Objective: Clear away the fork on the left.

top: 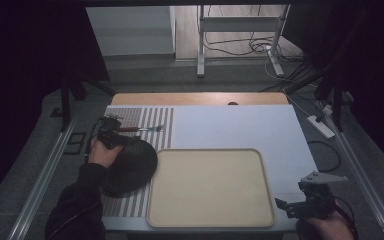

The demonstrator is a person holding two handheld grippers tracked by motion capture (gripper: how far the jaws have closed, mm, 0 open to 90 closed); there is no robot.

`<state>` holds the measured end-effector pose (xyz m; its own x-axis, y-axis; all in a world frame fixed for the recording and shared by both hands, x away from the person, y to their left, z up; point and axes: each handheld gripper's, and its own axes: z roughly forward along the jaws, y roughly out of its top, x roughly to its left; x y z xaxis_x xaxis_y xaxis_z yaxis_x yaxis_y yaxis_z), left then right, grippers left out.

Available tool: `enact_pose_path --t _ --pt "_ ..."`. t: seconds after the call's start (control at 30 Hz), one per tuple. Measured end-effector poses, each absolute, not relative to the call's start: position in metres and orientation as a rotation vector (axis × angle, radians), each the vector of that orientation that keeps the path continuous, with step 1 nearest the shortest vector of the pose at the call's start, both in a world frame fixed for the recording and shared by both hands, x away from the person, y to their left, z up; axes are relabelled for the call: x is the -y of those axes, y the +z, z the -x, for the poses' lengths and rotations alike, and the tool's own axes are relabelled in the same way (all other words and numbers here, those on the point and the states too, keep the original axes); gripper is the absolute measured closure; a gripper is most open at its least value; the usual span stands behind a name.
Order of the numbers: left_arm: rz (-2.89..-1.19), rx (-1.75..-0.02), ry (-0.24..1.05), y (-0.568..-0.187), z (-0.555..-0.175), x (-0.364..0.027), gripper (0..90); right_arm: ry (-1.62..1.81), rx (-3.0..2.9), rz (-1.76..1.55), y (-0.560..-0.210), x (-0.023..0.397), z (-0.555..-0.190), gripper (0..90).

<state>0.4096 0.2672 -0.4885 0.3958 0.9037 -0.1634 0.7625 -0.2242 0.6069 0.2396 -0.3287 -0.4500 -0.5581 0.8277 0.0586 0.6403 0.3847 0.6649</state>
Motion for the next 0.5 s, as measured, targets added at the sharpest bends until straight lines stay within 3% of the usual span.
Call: enact_pose_path --t 0.5 --pt "-2.079 -1.490 0.298 -0.502 -0.442 -0.278 0.0 0.939 -2.370 -1.293 -0.450 0.328 -0.240 0.0"
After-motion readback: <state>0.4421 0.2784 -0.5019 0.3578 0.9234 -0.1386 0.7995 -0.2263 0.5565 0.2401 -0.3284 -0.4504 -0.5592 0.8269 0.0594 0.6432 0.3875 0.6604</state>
